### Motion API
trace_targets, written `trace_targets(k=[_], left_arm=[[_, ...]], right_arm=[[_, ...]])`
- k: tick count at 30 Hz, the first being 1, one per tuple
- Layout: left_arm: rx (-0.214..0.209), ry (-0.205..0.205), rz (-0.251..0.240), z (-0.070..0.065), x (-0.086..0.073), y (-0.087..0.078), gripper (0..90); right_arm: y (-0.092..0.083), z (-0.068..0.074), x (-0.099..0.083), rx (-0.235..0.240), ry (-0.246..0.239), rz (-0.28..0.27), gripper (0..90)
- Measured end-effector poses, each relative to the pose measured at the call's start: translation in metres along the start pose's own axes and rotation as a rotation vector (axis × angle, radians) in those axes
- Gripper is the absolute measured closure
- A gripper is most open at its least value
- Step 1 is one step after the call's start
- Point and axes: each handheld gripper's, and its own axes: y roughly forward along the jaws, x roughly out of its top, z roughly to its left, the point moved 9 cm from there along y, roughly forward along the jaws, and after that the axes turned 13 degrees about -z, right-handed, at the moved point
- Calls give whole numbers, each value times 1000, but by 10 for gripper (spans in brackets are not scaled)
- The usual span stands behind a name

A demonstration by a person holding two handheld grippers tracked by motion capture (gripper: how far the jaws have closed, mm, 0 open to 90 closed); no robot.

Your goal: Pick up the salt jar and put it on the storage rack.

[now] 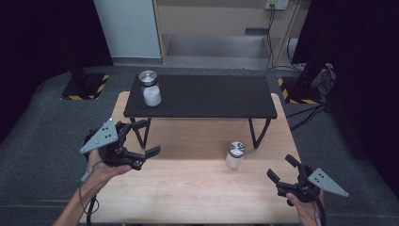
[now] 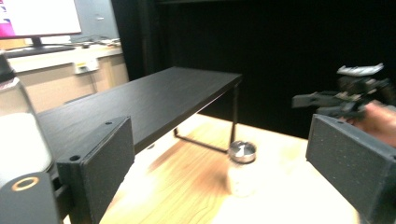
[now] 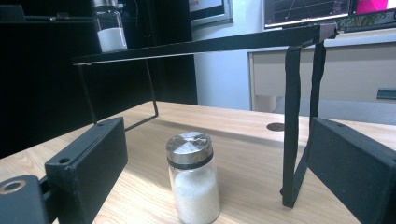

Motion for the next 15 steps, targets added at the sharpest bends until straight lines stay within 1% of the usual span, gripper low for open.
trace_targets(k=[4, 7, 8, 12, 14, 15], left_arm=[[45, -1, 4, -3, -13, 0, 64], [102, 12, 26, -6, -25, 0, 59], [118, 8, 33, -6, -30, 0, 57], [179, 15, 56, -8, -45, -2, 54], [205, 23, 60, -9, -52, -3, 53], [210, 16, 56, -9, -55, -4, 53]], right_arm=[[0, 0, 0, 2, -1, -1, 60], [0, 0, 0, 2, 0, -1, 60], [0, 0, 0, 1, 0, -1, 60], [0, 0, 0, 1, 0, -1, 60], [0, 0, 0, 1, -2, 0, 60], [0, 0, 0, 1, -2, 0, 60]])
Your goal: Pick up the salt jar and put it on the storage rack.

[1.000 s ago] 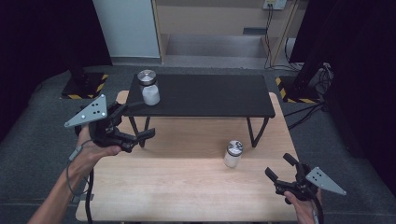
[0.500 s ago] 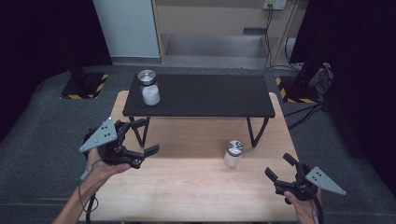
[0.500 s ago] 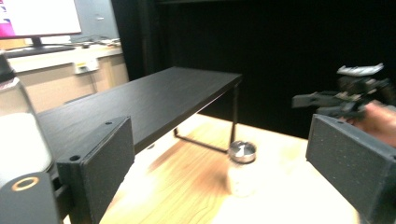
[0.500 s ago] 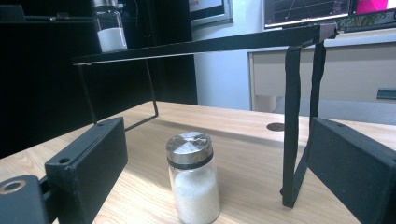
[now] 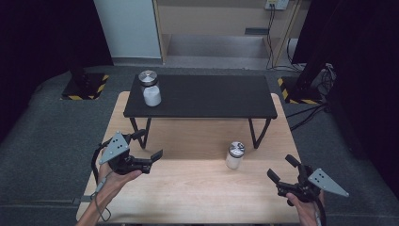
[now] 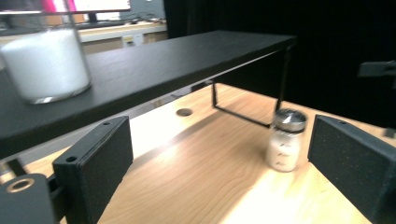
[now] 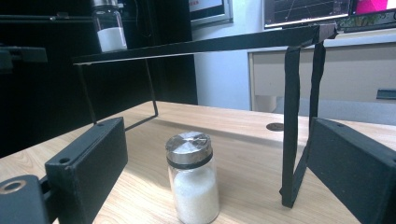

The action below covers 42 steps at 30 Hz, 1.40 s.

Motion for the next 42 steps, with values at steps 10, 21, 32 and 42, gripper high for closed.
trace_targets(k=[10, 21, 32, 42], left_arm=[[44, -8, -55, -3, -27, -10, 55], [60, -17, -111, -10, -45, -16, 59], [63, 10, -135, -12, -48, -22, 63], [1, -19, -160, -9, -49, -29, 53]], right_arm=[[0, 0, 0, 1, 1, 1, 60], [0, 0, -1, 1, 0, 3, 60], [1, 0, -2, 3, 0, 8, 61], [1, 1, -2, 9, 0, 11, 61]])
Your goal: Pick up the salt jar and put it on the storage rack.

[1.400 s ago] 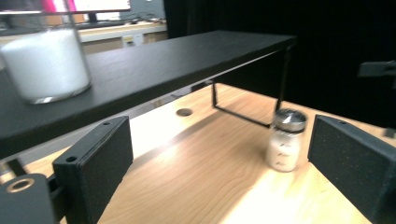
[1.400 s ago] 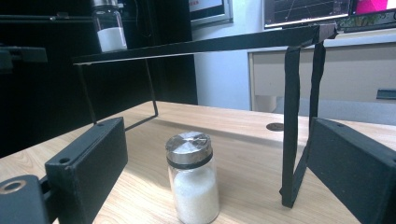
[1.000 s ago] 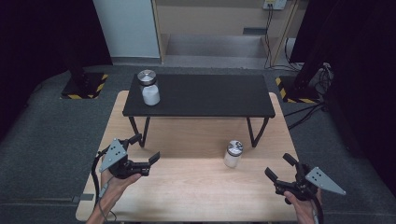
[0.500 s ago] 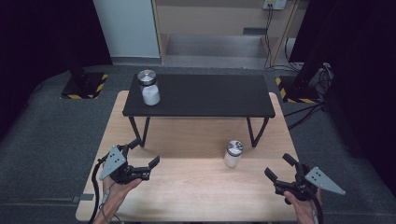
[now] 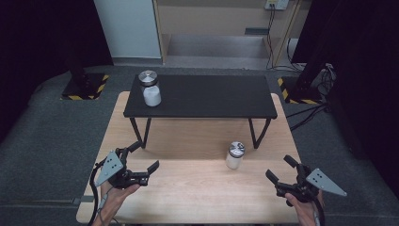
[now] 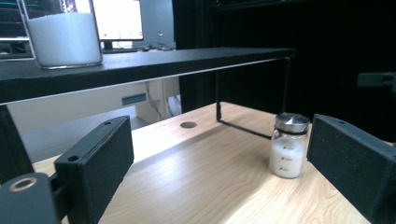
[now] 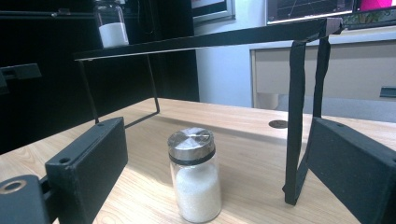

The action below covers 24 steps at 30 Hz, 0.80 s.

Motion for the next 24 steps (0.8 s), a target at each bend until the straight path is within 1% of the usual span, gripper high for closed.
trace_targets(k=[4, 6, 9, 13, 15, 19, 24], left_arm=[[-26, -1, 7, -2, -1, -2, 35], [-32, 5, 11, -3, -1, -3, 30], [-41, -10, 3, -5, -1, -3, 24], [-41, -13, -1, -7, -1, -4, 26], [-38, -25, -8, -7, -1, -5, 25], [-37, -19, -6, -7, -1, -6, 25], [-30, -33, -12, -6, -1, -7, 25]], right_arm=[[0, -1, 0, 3, -4, -2, 60], [0, 0, 0, 7, -8, -1, 59], [1, 0, 0, 13, -17, 0, 57], [1, 0, 1, 18, -27, -5, 54], [0, 0, 1, 19, -27, -11, 53], [0, 0, 2, 19, -30, -15, 52], [0, 1, 2, 21, -36, -14, 47]])
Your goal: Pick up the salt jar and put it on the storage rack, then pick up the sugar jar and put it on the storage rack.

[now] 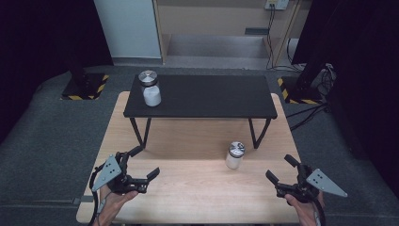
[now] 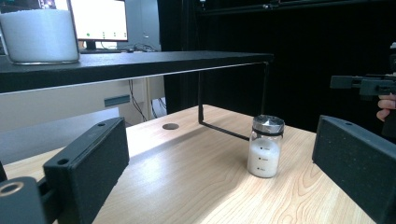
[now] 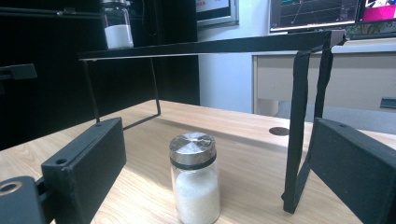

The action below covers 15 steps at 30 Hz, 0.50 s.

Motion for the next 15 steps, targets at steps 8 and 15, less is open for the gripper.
trace_targets(k=[8, 15], left_arm=[[3, -3, -5, 1, 0, -2, 24], [-2, -2, -2, 1, 0, -2, 23]], right_arm=[[2, 1, 0, 16, -3, 6, 17], [4, 2, 1, 30, -24, 14, 6]])
